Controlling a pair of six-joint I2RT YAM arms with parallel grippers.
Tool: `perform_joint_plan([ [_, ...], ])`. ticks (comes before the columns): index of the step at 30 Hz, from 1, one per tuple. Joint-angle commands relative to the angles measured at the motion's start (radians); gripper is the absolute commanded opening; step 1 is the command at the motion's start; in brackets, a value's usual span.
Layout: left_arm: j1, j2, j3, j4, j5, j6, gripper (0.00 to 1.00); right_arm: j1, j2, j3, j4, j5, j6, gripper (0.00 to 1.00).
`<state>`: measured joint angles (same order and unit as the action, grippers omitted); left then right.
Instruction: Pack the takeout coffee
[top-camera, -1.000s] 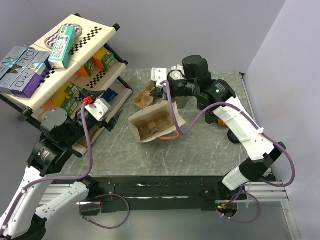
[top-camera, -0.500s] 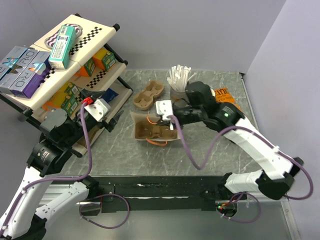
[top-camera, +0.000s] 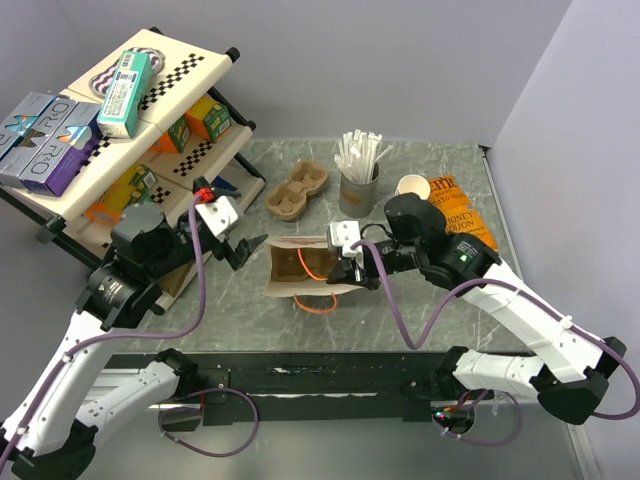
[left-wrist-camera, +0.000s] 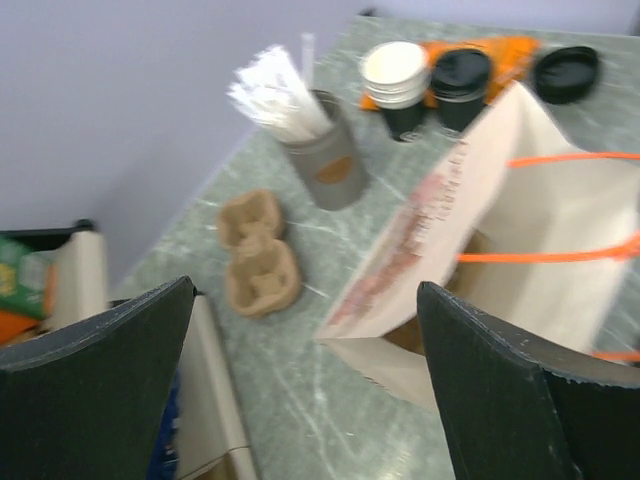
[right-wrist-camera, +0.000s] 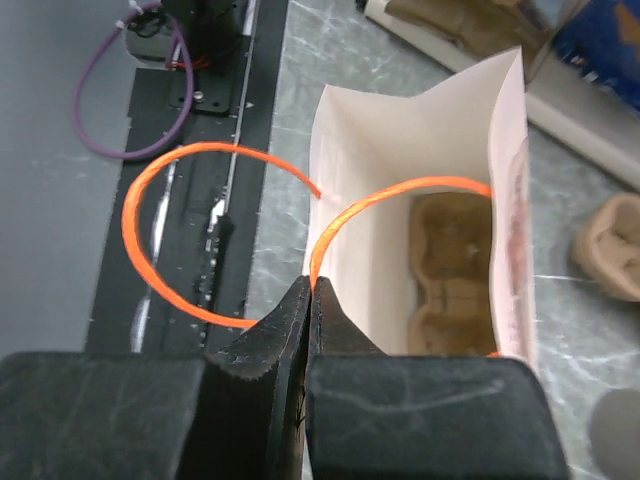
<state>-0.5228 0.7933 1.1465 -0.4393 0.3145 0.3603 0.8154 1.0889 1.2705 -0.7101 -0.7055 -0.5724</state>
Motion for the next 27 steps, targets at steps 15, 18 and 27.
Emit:
perform_joint_plan([
  [15,0.001,0.063,0.039,-0.025,0.310,-0.100,0.99,-0.076,0.032,0.096,0.132,0.006,0.180,0.00],
  [18,0.001,0.075,0.091,-0.126,0.388,-0.034,0.98,-0.114,0.088,0.147,0.136,0.015,0.198,0.00],
  [27,-0.002,0.136,0.062,-0.226,0.542,0.046,0.93,-0.142,0.207,0.243,0.149,0.047,0.183,0.00],
])
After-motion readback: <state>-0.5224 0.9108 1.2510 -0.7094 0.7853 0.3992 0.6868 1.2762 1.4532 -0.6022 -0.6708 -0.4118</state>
